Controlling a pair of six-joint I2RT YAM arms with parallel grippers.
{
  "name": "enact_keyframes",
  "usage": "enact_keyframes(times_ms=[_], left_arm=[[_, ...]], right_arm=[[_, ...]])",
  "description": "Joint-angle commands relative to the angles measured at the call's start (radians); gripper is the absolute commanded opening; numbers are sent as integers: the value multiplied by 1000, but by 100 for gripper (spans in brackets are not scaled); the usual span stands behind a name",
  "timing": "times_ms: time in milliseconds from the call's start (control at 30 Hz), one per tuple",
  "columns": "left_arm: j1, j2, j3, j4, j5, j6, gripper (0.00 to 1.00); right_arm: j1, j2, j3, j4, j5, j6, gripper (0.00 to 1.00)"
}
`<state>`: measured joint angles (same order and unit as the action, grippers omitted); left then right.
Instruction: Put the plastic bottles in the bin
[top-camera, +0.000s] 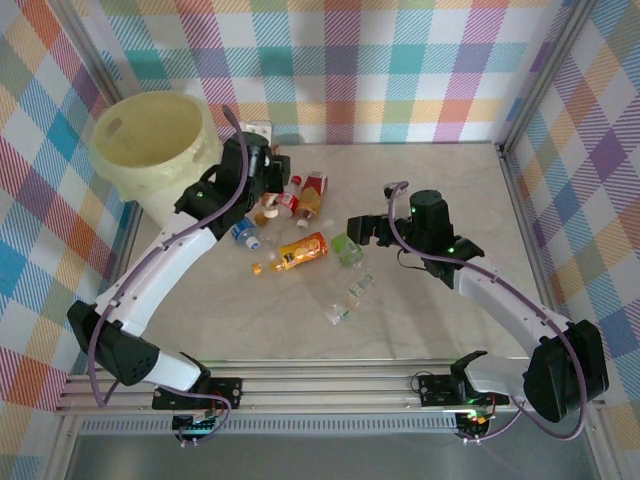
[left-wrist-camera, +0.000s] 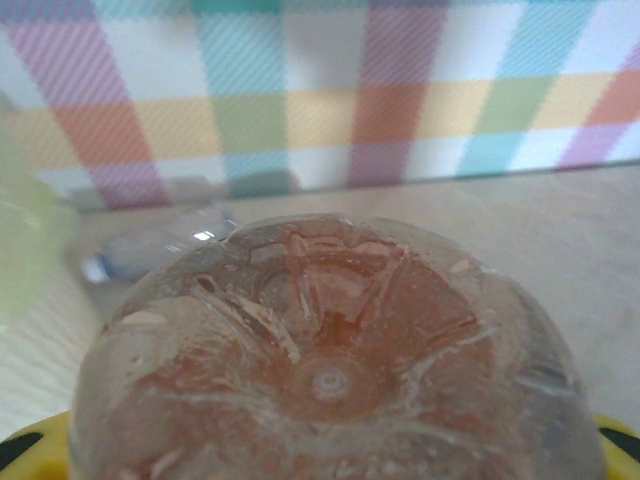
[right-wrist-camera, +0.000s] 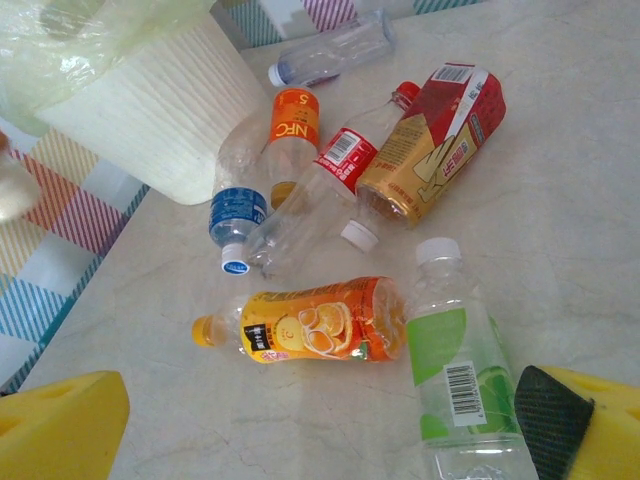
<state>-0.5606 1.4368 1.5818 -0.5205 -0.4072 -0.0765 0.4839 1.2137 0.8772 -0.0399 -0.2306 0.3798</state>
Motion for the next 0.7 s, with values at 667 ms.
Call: enact_keyframes(times_ms=[667], left_arm=[[425, 149, 337, 171, 94, 607, 43]], right_arm=[[2, 50, 64, -13, -39, -7, 100]])
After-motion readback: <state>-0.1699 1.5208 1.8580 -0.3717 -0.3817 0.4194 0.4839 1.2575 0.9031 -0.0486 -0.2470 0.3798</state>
